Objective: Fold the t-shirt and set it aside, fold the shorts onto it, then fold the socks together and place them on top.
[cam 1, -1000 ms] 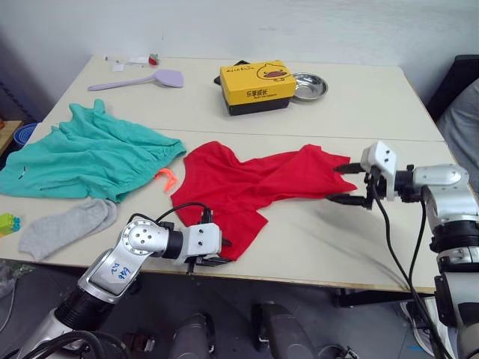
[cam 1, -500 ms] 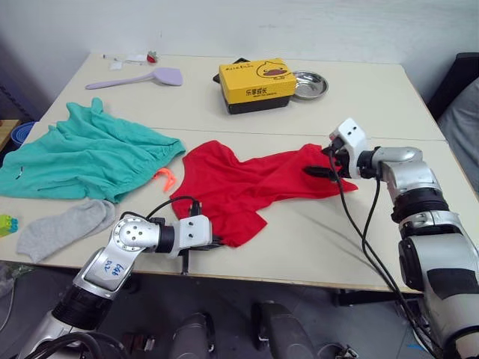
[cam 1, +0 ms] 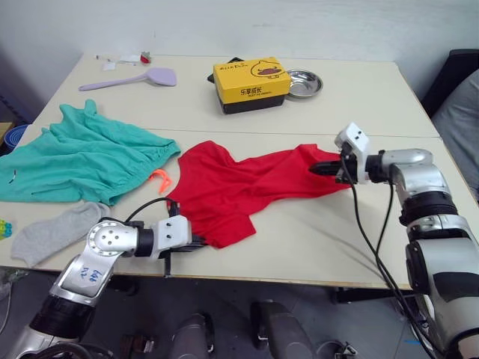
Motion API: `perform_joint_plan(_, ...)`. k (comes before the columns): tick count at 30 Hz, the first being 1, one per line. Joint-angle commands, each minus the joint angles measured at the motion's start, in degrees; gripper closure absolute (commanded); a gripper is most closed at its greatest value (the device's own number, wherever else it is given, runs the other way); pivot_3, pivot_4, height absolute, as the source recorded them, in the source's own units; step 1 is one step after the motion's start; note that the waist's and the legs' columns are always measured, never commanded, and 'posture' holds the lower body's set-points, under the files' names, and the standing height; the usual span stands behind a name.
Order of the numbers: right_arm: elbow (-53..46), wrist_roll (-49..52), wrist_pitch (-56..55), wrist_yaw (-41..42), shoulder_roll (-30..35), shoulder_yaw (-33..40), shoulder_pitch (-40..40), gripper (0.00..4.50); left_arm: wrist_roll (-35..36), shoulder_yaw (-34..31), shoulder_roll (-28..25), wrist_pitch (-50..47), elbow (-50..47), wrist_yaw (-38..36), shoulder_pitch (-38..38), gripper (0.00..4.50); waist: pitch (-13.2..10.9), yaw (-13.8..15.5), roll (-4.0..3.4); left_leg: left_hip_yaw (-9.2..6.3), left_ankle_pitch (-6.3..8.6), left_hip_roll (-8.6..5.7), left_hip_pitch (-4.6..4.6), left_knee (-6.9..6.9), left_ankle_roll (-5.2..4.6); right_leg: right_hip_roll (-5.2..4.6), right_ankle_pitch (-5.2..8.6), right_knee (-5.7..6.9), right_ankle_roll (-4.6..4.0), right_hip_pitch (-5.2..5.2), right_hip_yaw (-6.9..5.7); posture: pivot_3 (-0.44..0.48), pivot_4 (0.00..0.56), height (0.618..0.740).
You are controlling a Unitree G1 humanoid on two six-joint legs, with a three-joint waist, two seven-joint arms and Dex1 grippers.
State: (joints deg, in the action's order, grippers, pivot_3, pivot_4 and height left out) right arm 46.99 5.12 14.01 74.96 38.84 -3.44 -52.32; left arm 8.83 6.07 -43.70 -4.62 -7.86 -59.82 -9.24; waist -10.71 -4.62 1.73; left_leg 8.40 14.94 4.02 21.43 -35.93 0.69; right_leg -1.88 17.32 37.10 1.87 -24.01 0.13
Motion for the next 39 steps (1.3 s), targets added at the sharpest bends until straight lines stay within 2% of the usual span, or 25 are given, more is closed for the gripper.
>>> perform_joint_plan(1,-10.78,4.11,1.73,4.29,4.52,3.07,5.43,4.48,2.28,-4.00,-1.36,2.78,0.98,-1.03,1.66,4.50,0.00,0.10,0.00,0.00,0.02,0.00,0.01,0.01,0.00,0.00,0.00,-0.02,0.00,0.00,0.00,0.000,0.150,0.740)
perform_joint_plan(6,-17.75,5.35,1.05,0.32,6.65,5.86,12.61,4.48,4.58,-7.41,-2.21,5.18,2.23,-2.64,3.69,4.50,-0.01,-0.34,0.00,0.03,0.05,0.00,0.00,-0.01,0.00,-0.02,0.00,-0.04,0.01,0.00,0.02,0.000,0.150,0.740)
perform_joint_plan(13,-24.88,9.94,-8.75,4.49,8.52,9.82,21.21,4.48,10.73,-16.50,-6.78,4.43,4.50,-6.80,7.12,4.50,-0.05,-0.21,-0.06,0.03,0.06,0.12,-0.04,0.07,0.07,0.12,0.05,-0.04,-0.09,-0.04,-0.01,0.000,0.150,0.740)
perform_joint_plan(16,-26.62,11.27,-9.36,5.77,8.79,9.96,23.00,3.94,10.83,-18.71,-7.66,4.75,7.84,-6.79,6.45,4.50,-0.05,-0.20,-0.06,0.04,0.07,0.11,-0.03,0.08,0.07,0.10,0.05,-0.08,-0.08,-0.05,-0.01,0.000,0.150,0.740)
perform_joint_plan(24,-27.96,8.44,-17.15,4.57,8.14,7.62,27.26,1.29,11.45,-22.38,-7.54,2.80,13.41,-3.86,2.53,4.50,-0.08,-0.13,-0.03,0.05,0.09,0.11,-0.01,0.09,0.09,0.09,0.05,-0.10,-0.09,-0.06,-0.02,0.000,0.150,0.740)
perform_joint_plan(39,-21.12,-3.51,-29.29,-5.79,3.77,-1.14,25.31,1.29,11.43,-22.85,-6.21,-0.47,16.31,0.01,-1.24,4.50,-0.04,-0.33,0.19,0.19,0.09,0.15,0.03,0.06,0.14,0.14,0.05,-0.01,-0.09,-0.20,0.09,0.000,0.150,0.740)
